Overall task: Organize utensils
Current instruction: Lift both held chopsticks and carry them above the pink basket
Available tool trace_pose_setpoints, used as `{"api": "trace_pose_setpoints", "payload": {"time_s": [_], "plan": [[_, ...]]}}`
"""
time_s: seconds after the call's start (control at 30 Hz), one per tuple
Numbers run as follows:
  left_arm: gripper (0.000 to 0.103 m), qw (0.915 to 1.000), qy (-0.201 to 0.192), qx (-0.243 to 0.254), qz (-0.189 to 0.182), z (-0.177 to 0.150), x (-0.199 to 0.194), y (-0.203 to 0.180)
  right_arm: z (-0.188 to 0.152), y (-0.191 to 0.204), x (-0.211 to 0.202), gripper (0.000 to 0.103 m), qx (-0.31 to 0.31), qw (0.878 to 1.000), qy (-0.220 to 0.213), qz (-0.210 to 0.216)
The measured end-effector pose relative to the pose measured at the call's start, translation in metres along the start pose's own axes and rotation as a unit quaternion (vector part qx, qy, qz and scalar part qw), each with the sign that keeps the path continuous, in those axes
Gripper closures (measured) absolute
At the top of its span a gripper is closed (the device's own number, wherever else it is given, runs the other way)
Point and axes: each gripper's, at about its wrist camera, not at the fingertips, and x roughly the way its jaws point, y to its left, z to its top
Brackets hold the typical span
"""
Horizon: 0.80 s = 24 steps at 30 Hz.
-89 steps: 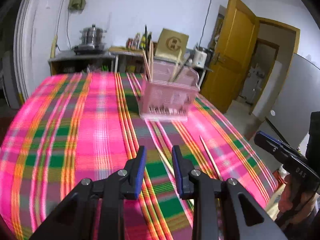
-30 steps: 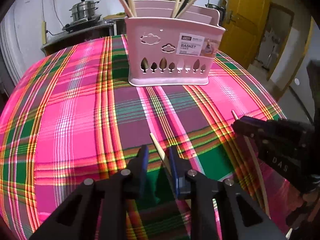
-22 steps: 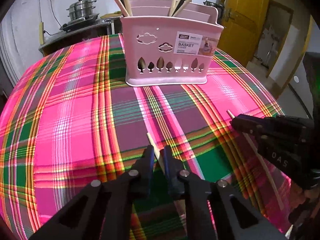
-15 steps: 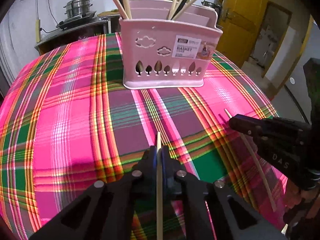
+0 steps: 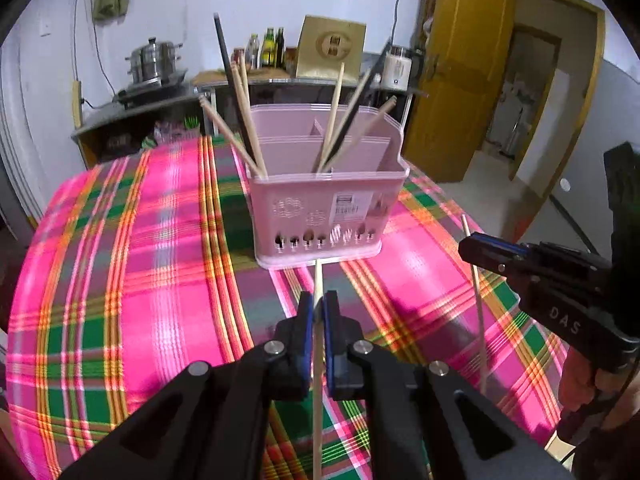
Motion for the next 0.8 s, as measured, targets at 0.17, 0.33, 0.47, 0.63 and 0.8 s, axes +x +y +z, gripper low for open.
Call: {"api": "trace_pose_setpoints", "payload": {"time_s": [0.17,0.33,0.47,0.63,0.8], "plan": [[0.098,0.9996,-0.028,0.000,-0.005,0.011,-0.025,0.001,0.012,0.007,-0.023,0.098,-0.004,1.000,-0.029,0.005],[0.098,0.9989,-0.046,-0.002,-0.010,0.013,-0.043,0.001,0.014,0.012,-0.043,0.098,-0.008,0.999,-0.048,0.010],[0.098,0.9986,-0.050,-0.004,-0.015,0.006,-0.052,0.002,0.009,0.015,-0.050,0.097,-0.013,0.999,-0.051,0.011],[0.098,0.9986,-0.051,-0.002,-0.015,-0.005,-0.062,0.002,0.000,0.019,-0.060,0.097,-0.020,0.998,-0.053,0.010],[0.098,0.9984,-0.053,0.001,-0.017,-0.017,-0.075,0.001,-0.009,0.021,-0.074,0.098,-0.028,0.998,-0.055,0.006]]}}
